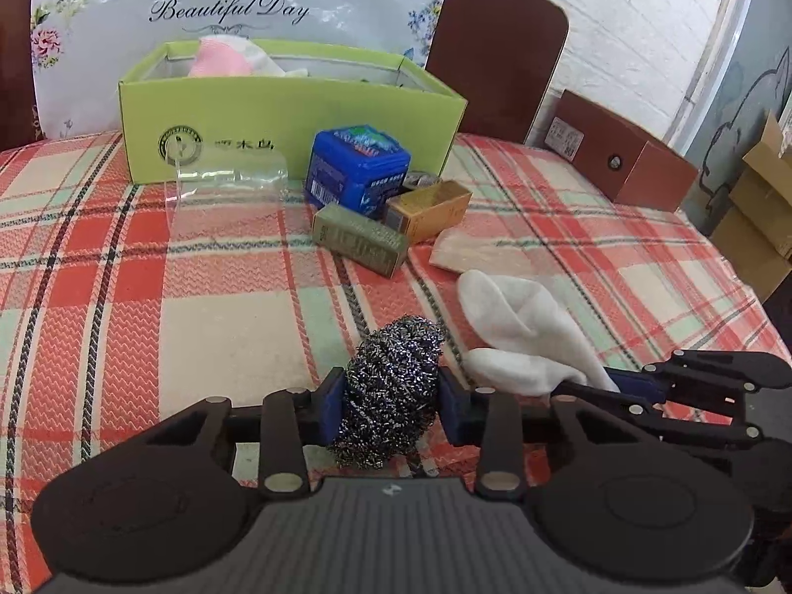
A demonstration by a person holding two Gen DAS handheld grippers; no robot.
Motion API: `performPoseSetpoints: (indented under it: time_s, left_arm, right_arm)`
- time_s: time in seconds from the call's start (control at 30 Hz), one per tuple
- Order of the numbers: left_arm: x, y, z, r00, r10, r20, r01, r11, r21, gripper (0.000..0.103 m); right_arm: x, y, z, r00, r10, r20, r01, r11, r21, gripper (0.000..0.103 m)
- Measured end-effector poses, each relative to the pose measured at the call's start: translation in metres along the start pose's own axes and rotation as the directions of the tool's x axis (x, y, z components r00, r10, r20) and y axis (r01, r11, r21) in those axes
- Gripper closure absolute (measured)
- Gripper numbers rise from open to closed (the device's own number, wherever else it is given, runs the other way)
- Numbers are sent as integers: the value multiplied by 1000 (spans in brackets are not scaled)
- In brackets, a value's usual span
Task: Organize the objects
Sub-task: 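Lift the scrubber and white glove into the lime-green box and release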
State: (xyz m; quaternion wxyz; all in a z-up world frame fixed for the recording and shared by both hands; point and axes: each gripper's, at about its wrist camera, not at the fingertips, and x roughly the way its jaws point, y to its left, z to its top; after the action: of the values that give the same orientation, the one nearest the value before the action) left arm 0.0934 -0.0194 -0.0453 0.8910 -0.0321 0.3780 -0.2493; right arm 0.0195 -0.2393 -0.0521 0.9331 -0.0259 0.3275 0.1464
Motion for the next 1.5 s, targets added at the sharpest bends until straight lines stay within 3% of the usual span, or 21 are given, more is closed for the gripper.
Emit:
performPoseSetpoints:
  time_s: [0.2,0.4,0.53,0.77,0.93,1.23,1.3,1.33,1.37,1.43,1.5]
  left_arm:
    - [-34,2,29,992,-25,120,25,1000,0,63]
    - [-56,9,82,967,-7,253,15,999,-29,63]
    - [-49,14,119,954,21,299,-6,999,-51,63]
    - [-1,33,175,953,89,289,-63,993,-95,62]
    - [40,51,203,964,116,239,-96,991,-95,62]
    - [85,85,212,974,161,161,-141,982,-126,59]
    - [92,88,209,972,171,158,-152,981,-123,44]
    - [93,89,208,972,179,155,-161,979,-122,29]
    - [93,90,206,970,189,155,-172,978,-121,26]
    - [90,90,202,967,195,163,-176,977,-119,26]
    - [86,90,201,968,194,158,-175,976,-127,26]
  right_arm:
    - [-25,-4,35,988,88,126,-94,995,40,89]
    - [-33,-22,85,967,68,247,-84,995,54,89]
    - [-22,-36,122,954,52,294,-67,997,42,89]
    - [31,-49,180,947,38,319,-25,999,-43,88]
    - [94,-58,202,967,15,254,16,993,-116,88]
    - [169,-62,214,985,45,167,-24,991,-128,87]
    - [181,-59,211,989,30,145,-9,989,-149,74]
    - [185,-58,210,990,12,140,10,988,-157,49]
    - [187,-57,207,989,-19,149,43,987,-156,28]
    - [185,-57,203,983,-64,174,93,983,-159,22]
    - [184,-59,201,985,-60,161,86,983,-164,21]
